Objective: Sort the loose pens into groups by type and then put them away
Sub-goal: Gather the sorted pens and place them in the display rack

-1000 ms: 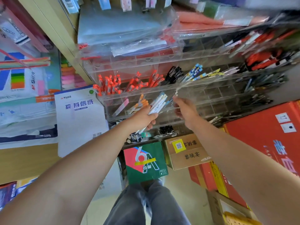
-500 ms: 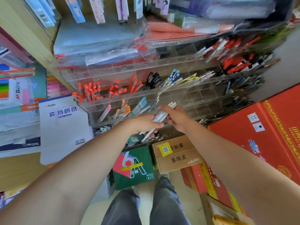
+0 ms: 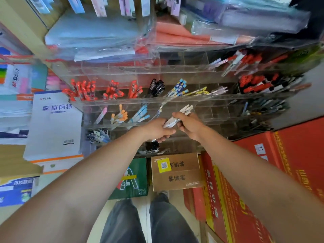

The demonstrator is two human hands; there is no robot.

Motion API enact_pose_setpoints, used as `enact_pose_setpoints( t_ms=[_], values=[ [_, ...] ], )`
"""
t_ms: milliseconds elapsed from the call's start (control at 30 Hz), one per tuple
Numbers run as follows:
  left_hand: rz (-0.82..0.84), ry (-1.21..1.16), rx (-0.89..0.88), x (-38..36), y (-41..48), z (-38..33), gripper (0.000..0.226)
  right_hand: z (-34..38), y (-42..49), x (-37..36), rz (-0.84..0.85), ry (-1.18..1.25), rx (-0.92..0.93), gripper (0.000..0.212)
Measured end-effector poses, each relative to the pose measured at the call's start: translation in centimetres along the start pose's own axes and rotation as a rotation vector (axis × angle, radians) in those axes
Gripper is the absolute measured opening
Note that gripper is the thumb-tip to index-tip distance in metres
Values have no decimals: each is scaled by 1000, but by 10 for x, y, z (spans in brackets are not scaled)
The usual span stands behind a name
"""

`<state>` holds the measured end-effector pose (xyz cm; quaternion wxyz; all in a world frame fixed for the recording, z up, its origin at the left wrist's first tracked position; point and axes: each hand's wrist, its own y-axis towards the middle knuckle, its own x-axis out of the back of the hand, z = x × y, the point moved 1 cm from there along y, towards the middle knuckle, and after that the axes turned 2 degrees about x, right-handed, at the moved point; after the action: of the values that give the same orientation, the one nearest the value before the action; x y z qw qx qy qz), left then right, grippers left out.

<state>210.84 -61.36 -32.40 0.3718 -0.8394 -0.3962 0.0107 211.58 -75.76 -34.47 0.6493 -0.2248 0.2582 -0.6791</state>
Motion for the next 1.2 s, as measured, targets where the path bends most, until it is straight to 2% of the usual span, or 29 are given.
enact_pose_setpoints(
  t_ms=[133, 267, 367, 500, 633, 800, 933, 1067, 1200],
  values=[
    [-157, 285, -10, 4, 15, 11, 38, 6, 12, 15, -154, 9, 53, 17],
    [-318, 588, -31, 2, 25, 28, 46, 13, 19, 31, -327, 51, 52, 17],
    [-268, 762, -17, -2, 29, 35, 60, 15, 26, 32, -410, 90, 81, 22],
    [-165, 941, 43, -8, 35, 52, 72, 2, 38, 22, -455, 106, 119, 18],
    [-142, 1028, 77, -12, 39, 67, 81, -12, 48, 12, -440, 26, 117, 20],
    [-136, 991, 93, -12, 36, 72, 80, -30, 61, 1, -348, -23, 90, 21],
    [-134, 967, 97, -10, 36, 71, 79, -38, 67, -2, -294, -42, 44, 11],
    [-141, 953, 98, -9, 36, 70, 77, -40, 67, 3, -281, -52, 49, 32],
    [-158, 920, 93, -9, 34, 65, 71, -38, 62, 10, -255, -89, 68, 40]
  ],
)
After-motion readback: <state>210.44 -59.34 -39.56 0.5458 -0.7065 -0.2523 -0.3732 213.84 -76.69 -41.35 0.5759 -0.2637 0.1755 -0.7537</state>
